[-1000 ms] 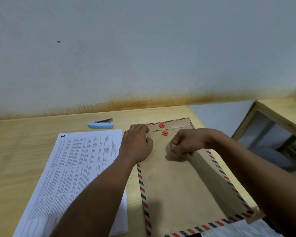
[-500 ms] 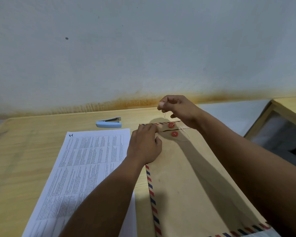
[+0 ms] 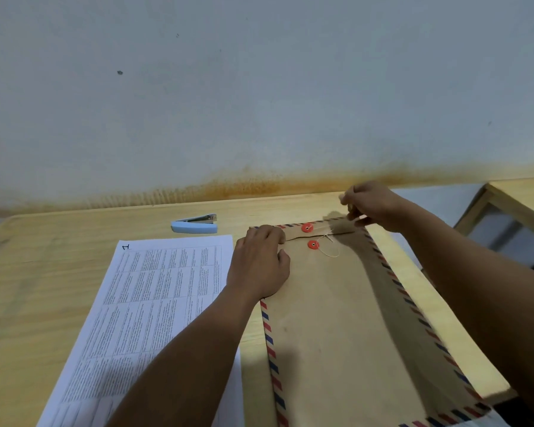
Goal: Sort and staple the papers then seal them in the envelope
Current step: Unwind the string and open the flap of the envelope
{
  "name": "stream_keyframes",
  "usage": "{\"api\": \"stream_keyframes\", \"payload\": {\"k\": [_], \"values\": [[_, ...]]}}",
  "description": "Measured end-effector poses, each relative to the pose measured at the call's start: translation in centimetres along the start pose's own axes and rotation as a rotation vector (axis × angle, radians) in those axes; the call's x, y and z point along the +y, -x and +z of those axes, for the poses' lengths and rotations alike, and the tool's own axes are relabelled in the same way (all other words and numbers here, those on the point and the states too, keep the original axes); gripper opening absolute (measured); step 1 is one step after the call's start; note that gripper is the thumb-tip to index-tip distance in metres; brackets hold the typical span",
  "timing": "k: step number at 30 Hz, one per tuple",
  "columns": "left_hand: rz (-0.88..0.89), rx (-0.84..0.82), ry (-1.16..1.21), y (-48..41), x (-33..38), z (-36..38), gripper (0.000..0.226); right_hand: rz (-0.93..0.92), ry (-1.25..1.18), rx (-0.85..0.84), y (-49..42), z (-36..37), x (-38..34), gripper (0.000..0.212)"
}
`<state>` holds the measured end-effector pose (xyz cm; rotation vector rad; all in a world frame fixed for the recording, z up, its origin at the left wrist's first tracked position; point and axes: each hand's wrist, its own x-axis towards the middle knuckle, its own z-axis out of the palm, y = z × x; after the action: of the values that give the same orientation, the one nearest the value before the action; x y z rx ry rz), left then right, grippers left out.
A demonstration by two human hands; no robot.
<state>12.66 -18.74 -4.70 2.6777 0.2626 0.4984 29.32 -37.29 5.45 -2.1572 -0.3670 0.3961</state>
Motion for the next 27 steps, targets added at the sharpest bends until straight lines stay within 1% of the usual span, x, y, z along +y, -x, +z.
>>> {"api": "stream_keyframes", "payload": {"k": [1,3,5,7,9,11,14,16,19,21,23,25,27], "values": [[0.005,0.003,0.004,0.0,-0.1,0.0,0.023,0.019,0.015,-0.026,0.0,-0.3,0.6,0.02],[0.013,0.001,-0.009,0.0,-0.2,0.1,0.027,0.047,0.012,-0.028,-0.3,-1.0,1.1,0.019],[0.006,-0.018,-0.043,0.1,-0.1,0.1,0.036,0.071,0.091,0.026,-1.0,-1.9,0.9,0.019],[-0.016,-0.042,-0.087,0.2,-0.1,0.1,0.045,0.068,0.21,0.107,-1.9,-3.0,0.2,0.023],[-0.043,-0.065,-0.12,0.2,0.0,0.0,0.052,0.064,0.275,0.155,-2.7,-3.7,-0.9,0.024],[-0.054,-0.08,-0.137,0.1,0.0,0.1,0.054,0.065,0.241,0.158,-3.5,-3.9,-2.2,0.02],[-0.051,-0.078,-0.145,0.1,-0.1,0.3,0.052,0.048,0.111,0.185,-4.6,-3.4,-4.1,0.024],[-0.053,-0.077,-0.134,0.1,-0.1,0.3,0.054,-0.034,0.094,0.218,-5.4,-2.9,-5.1,0.021],[-0.056,-0.082,-0.133,0.0,0.1,0.1,0.056,-0.294,0.372,0.285,-6.3,-2.3,-6.6,0.017],[-0.057,-0.082,-0.137,0.0,0.1,0.2,0.056,-0.41,0.516,0.277,-6.3,-1.8,-7.5,0.02],[-0.062,-0.08,-0.139,-0.1,0.0,0.3,0.056,-0.454,0.606,0.289,-6.3,-1.5,-7.8,0.023],[-0.066,-0.078,-0.131,-0.1,0.0,0.3,0.056,-0.5,0.665,0.284,-5.9,-1.2,-7.4,0.022],[-0.067,-0.067,-0.115,-0.1,0.1,0.2,0.056,-0.526,0.68,0.206,-5.5,-0.8,-6.6,0.021]]}}
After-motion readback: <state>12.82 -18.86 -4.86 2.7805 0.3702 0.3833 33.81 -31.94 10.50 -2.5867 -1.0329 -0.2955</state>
